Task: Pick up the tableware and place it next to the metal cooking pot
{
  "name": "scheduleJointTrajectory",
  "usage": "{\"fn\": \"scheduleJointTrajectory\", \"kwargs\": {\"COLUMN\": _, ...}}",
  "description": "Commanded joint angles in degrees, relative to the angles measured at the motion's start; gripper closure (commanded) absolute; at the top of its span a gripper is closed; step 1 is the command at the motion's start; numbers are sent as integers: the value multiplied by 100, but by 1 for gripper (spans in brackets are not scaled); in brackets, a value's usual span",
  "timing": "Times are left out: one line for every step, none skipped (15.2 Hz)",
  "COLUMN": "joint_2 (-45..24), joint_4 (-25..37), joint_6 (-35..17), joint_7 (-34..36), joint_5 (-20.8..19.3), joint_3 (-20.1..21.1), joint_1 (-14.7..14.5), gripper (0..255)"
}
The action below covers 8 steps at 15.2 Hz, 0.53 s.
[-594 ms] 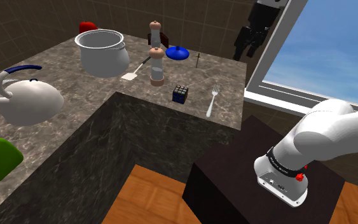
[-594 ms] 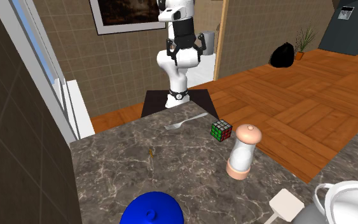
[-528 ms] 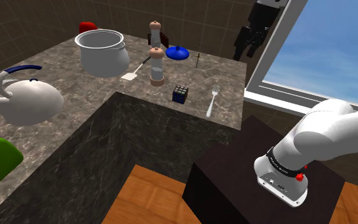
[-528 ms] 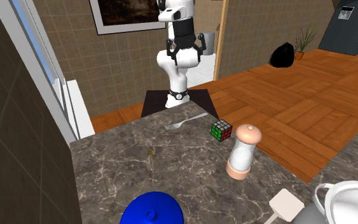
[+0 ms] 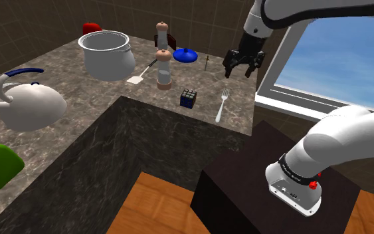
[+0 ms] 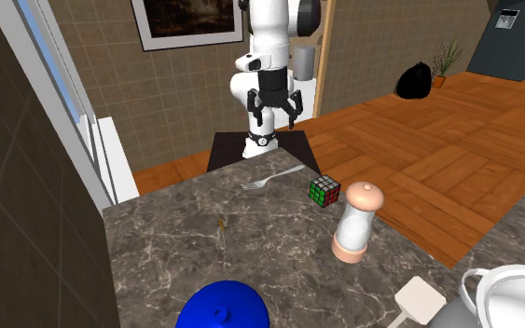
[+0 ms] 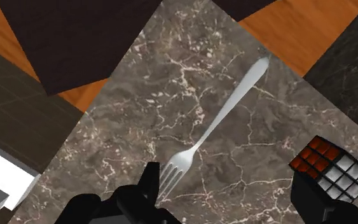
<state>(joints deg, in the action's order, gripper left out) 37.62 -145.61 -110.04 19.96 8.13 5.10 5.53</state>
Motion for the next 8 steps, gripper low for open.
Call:
{"fn": "scheduleJointTrajectory", "kwargs": {"joint_2": -189, "joint_4": -184, "joint_6": -448, "joint_7": 655, "joint_5": 1, "joint_3": 212, "joint_1": 203, "gripper": 0}}
{"fn": "scheduleJointTrajectory", "kwargs": {"joint_2": -319, "joint_4": -264, "joint_6": -680, "joint_7": 969, "joint_5": -5, "joint_3": 320, "joint_1": 305, "gripper": 0}}
{"fn": "scheduleJointTrajectory", "kwargs": {"joint_2": -457, "joint_4": -337, "joint_6": -910, "joint_7": 1287, "joint_5": -18, "joint_3": 427, "joint_1": 410, "gripper": 0}}
{"fn": "scheduleJointTrajectory", "kwargs": {"joint_2": -604, "joint_4": -401, "joint_6": -1137, "joint_7": 1609, "joint_5": -38, "joint_3": 535, "joint_1": 519, "gripper": 0}}
{"fn": "scheduleJointTrajectory", "kwargs": {"joint_2": -759, "joint_4": -458, "joint_6": -1361, "joint_7": 1936, "joint_5": -67, "joint_3": 641, "joint_1": 631, "gripper": 0}}
{"fn": "scheduleJointTrajectory", "kwargs": {"joint_2": -922, "joint_4": -507, "joint_6": -1582, "joint_7": 2269, "joint_5": -107, "joint_3": 745, "joint_1": 747, "gripper": 0}}
{"fn": "scheduleJointTrajectory", "kwargs": {"joint_2": -1091, "joint_4": -549, "joint_6": -1798, "joint_7": 2608, "joint_5": -156, "joint_3": 851, "joint_1": 870, "gripper": 0}}
{"fn": "scheduleJointTrajectory", "kwargs": {"joint_2": -1266, "joint_4": -584, "joint_6": -2011, "joint_7": 2955, "joint_5": -218, "joint_3": 954, "joint_1": 996, "gripper": 0}}
